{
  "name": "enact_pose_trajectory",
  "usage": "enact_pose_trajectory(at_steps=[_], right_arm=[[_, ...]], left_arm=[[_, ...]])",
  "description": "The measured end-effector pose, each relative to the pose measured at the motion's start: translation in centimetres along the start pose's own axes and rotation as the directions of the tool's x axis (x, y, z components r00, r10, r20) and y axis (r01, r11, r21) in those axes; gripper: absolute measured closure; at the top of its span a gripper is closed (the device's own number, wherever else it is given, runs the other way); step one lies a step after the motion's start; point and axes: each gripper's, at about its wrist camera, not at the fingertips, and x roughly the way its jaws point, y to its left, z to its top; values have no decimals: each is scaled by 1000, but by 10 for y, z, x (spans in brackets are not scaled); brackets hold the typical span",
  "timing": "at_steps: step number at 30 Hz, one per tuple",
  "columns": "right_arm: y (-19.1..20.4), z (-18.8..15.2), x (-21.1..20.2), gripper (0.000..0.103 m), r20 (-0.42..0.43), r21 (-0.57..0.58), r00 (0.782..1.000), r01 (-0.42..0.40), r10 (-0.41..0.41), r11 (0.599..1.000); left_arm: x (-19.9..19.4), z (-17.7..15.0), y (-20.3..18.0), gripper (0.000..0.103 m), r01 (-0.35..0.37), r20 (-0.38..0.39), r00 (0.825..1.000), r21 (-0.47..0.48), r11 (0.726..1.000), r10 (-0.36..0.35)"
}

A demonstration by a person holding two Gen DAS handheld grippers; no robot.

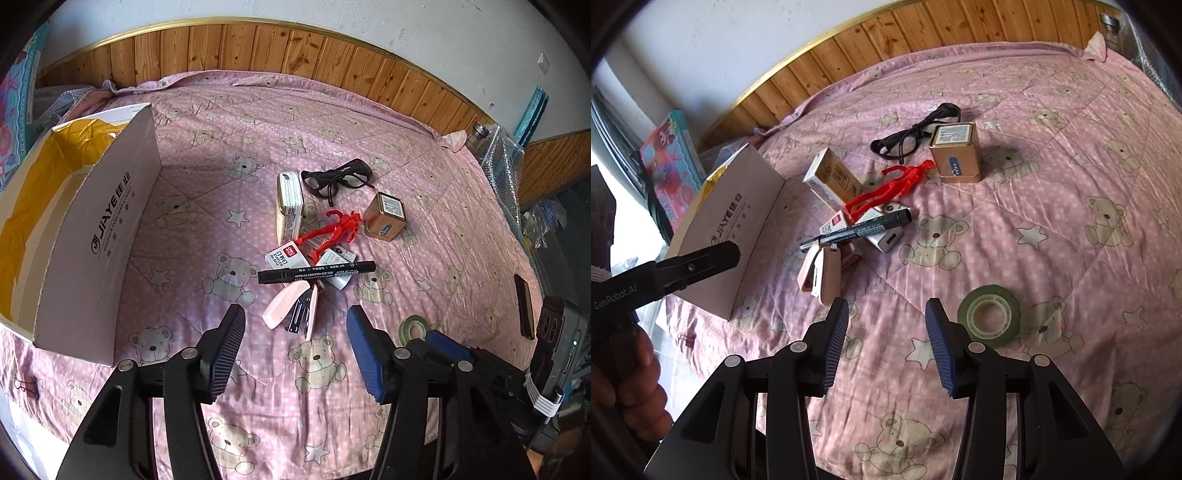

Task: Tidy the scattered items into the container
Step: 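Grasp the black marker with the left tool while the right tool grasps the white charger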

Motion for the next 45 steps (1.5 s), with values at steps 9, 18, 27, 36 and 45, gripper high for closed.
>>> enact_pose_trajectory(at_steps=[9,18,27,36,45], right_arm=[[-3,35,54,56,-75,-10,997,15,-15,1000],[4,67,112,58,-105,-50,994,-14,9,999],[-15,66,87,68,-82,25,996,38,-36,999],[-15,41,72,72,-115,13,992,45,-43,999],[-15,47,85,58,-106,-27,991,76,-79,997]], left_arm=[[63,6,9,39,-14,-79,997,10,1000,14],[102,4,20,33,53,-107,993,4,999,-52],[94,14,53,66,4,-86,996,-76,997,-11],[104,3,41,59,77,-128,989,-30,997,-81],[77,6,54,56,74,-100,992,-58,996,-79]])
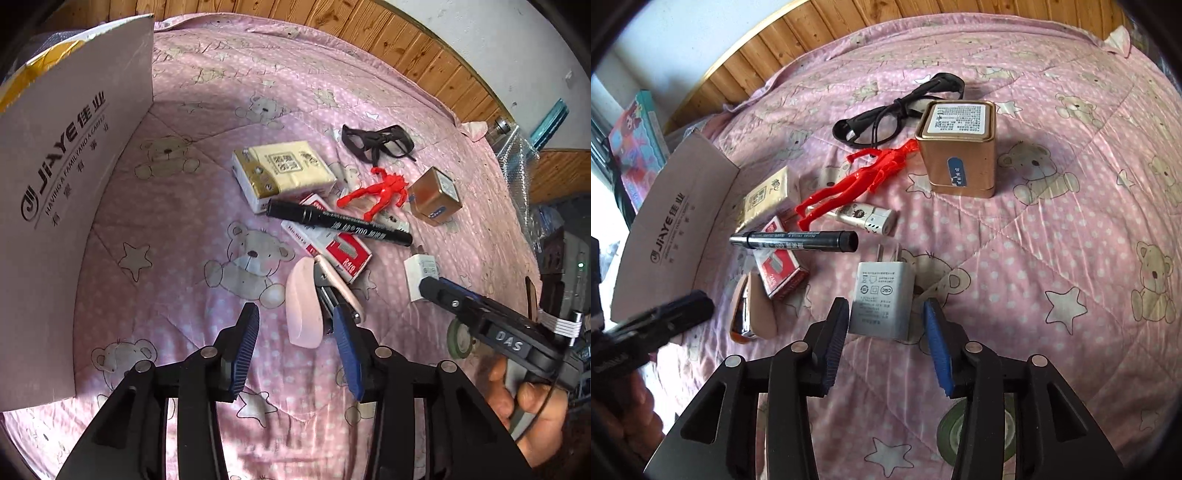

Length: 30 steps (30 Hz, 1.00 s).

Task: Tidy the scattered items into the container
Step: 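Grasp the black marker with the left tool while the right tool grasps the white charger, then carry the marker and charger over the white cardboard box with both tools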

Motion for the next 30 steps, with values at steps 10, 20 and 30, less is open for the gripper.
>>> enact_pose_trajectory(at_steps=[10,20,30], right_arm=[[-16,-3,-11,68,-29,-6,1000,5,-5,1000],[-23,-6,-16,57,14,-17,1000,3,-3,1000],[-26,-13,-19,65,-11,5,1000,11,-10,1000]], left_arm=[[41,49,-58,44,-44,72,997,405,913,17],[50,35,-45,57,18,-26,1000,279,960,-11],[48,35,-48,82,-27,-32,999,246,969,36]])
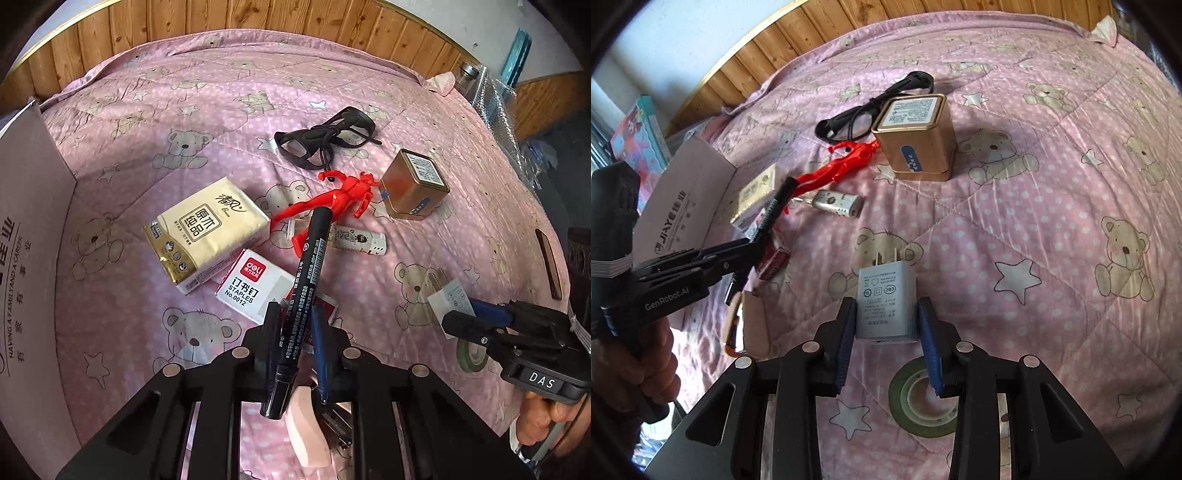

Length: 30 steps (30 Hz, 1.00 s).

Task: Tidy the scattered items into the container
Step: 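Carry the marker and charger over the white cardboard box with both tools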

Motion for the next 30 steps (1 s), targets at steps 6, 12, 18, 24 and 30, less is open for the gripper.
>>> enact_pose_trajectory(at_steps=[6,12,18,24,30], right_arm=[[7,0,-6,69,46,-7,999,10,-10,1000],[18,-7,-30,69,78,-15,997,-15,16,1000],[37,-18,-47,69,93,-21,995,-46,48,999],[62,-24,-63,69,108,-54,991,-71,76,996],[98,-24,-75,69,122,-106,987,-90,103,990]], left_arm=[[3,1,-8,86,-18,43,999,26,999,17],[-30,-4,3,89,1,90,996,-48,999,4],[-70,-19,3,89,30,138,990,-84,996,-18],[-110,-31,2,89,56,201,979,-101,993,-35],[-142,-42,11,89,74,252,967,-121,990,-42]])
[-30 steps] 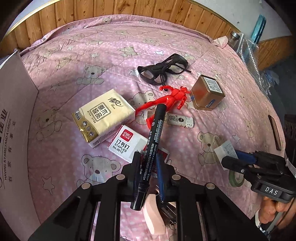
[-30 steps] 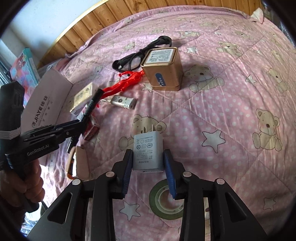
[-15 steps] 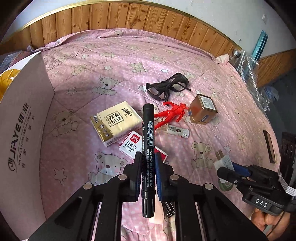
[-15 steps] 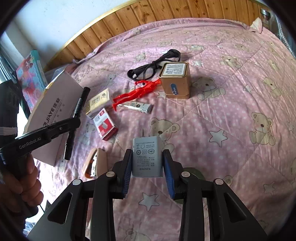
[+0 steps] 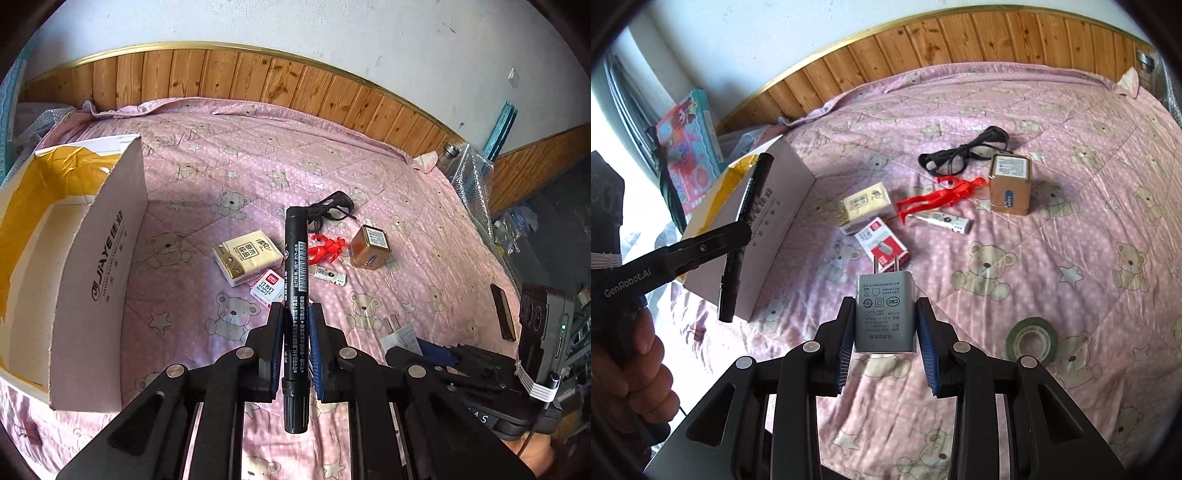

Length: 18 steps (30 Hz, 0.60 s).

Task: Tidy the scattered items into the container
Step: 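Carry the marker and charger over the white cardboard box with both tools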

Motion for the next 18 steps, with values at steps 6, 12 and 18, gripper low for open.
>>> enact_pose_trajectory(at_steps=[6,12,18], right_arm=[[40,6,-1,69,10,-49,999,-30,31,998],[74,14,4,69,10,-94,999,-52,54,994],[113,27,11,69,4,-139,997,-79,80,987]], left_arm=[[-30,-4,19,89,5,41,999,-37,999,-3],[-59,-6,42,89,6,84,996,-73,997,0],[-81,-5,73,89,-2,118,993,-122,993,16]])
